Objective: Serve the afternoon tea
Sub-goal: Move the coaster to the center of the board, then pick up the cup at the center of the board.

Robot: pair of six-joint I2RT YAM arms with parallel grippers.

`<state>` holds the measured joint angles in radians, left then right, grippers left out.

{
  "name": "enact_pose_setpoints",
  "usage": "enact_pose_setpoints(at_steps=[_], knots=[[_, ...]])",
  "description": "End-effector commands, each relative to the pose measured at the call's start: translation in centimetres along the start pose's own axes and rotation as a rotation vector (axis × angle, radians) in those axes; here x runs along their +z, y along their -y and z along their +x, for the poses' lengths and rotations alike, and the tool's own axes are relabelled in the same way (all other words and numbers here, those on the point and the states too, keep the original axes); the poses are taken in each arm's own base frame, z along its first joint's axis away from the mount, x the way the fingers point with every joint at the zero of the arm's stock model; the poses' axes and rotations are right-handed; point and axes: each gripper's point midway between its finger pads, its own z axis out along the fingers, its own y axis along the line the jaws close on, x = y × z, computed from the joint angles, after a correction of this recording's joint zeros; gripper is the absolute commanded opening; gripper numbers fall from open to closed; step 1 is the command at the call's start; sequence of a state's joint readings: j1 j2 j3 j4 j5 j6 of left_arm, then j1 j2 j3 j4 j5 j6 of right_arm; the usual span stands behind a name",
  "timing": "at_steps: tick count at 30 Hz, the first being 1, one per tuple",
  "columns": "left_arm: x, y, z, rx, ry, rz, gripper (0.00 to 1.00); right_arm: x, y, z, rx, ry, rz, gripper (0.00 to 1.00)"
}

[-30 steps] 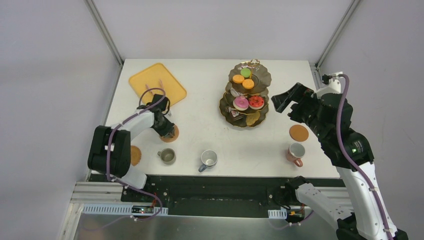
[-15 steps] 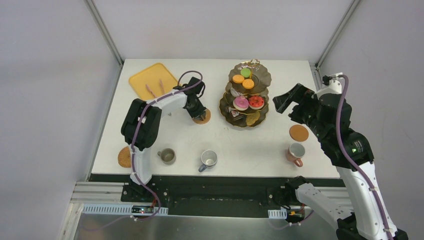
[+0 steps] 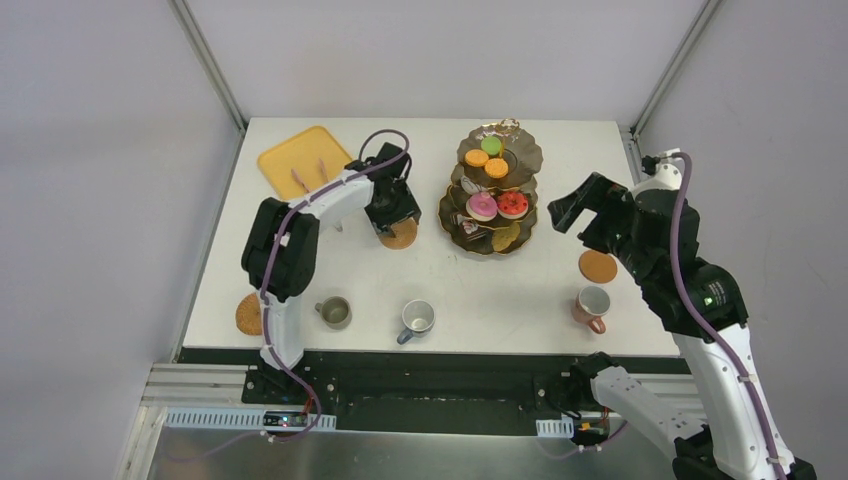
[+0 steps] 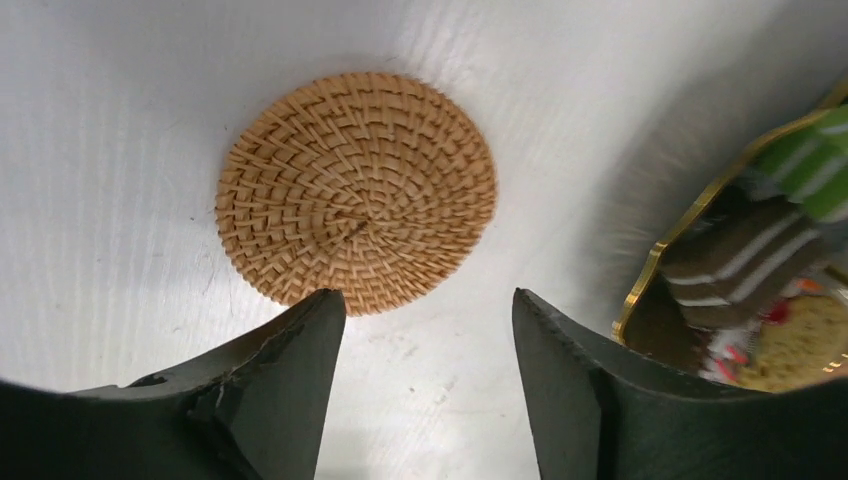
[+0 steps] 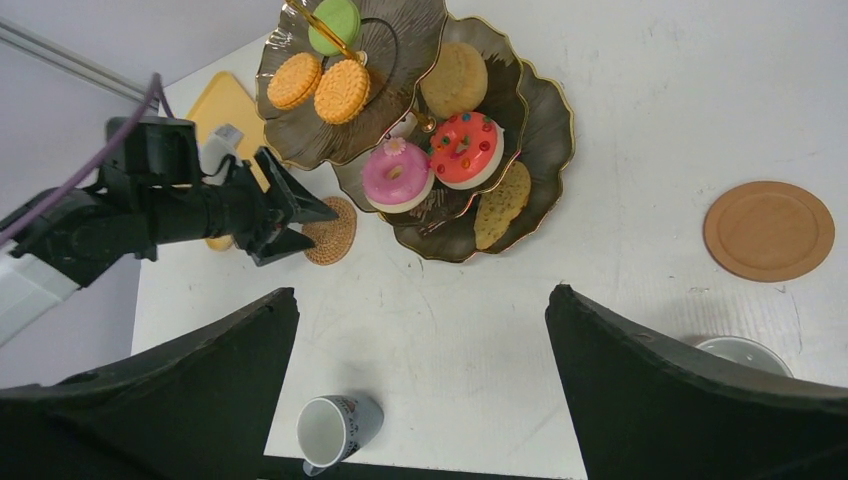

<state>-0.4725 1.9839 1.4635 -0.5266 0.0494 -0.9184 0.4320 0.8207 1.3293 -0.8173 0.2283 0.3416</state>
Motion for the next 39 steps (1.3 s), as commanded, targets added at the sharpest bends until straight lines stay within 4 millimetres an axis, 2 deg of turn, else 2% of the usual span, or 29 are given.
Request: enact_pose_setpoints(at_steps=[1,3,5,7,10,13,16,21,22,23,24,26,30,35,39], knots=[[-9.2,2.4,-3.6,0.170,0.159,0.075,0.68,0.1,-0.2,-0.6,-0.034,0.015,0.000,0.99],[-12.2,3.3,-2.5,0.303,0.136,0.184,0.71,0.3,-0.4,-0.6,-0.039,0.010,-0.008,0.99],[-14.6,2.9,0.1,0.478,0.071,0.289,0.70,0.6,-0.6,-0.6,-0.041,0.011,-0.016,0.99],[-16.9,1.0,3.1,0.633,0.006,0.349,0.69,0.7,-0.8,-0.5,-0.036,0.012,-0.027,0.99],[-19.5,-2.9,7.4,0.806,-0.076,0.391,0.70,1.0,-1.0,-0.2,-0.024,0.005,-0.037,0.99],[-20.4,-5.8,10.8,0.891,-0.169,0.378,0.69,1.2,-0.8,0.3,-0.018,-0.006,-0.032,0.99],[-20.5,-6.2,14.1,0.974,-0.262,0.396,0.69,1.4,-0.5,0.8,-0.021,-0.017,-0.029,0.99],[-18.8,-5.7,15.7,1.047,-0.289,0.340,0.69,1.4,-0.1,1.3,-0.033,-0.032,-0.013,0.99],[-18.5,-5.3,15.9,1.050,-0.290,0.338,0.72,1.4,0.0,1.3,-0.033,-0.034,-0.011,0.99],[-18.1,-5.0,15.9,1.051,-0.287,0.325,0.84,1.3,0.0,1.3,-0.031,-0.033,-0.009,0.99],[-17.6,-4.8,15.9,1.045,-0.285,0.307,0.91,1.3,0.0,1.3,-0.027,-0.032,-0.008,0.99],[-16.7,-4.7,16.1,1.038,-0.287,0.282,0.93,1.1,0.1,1.2,-0.021,-0.029,-0.007,0.99],[-15.3,-4.3,16.9,1.052,-0.259,0.258,0.86,1.1,0.4,1.0,-0.009,-0.017,0.013,0.99],[-13.7,-5.3,17.6,1.120,-0.271,0.146,0.72,0.9,0.5,0.9,0.004,-0.007,0.016,0.99],[-12.6,-5.8,17.3,1.113,-0.224,0.085,0.62,0.9,0.7,1.0,0.008,-0.004,0.020,0.99]])
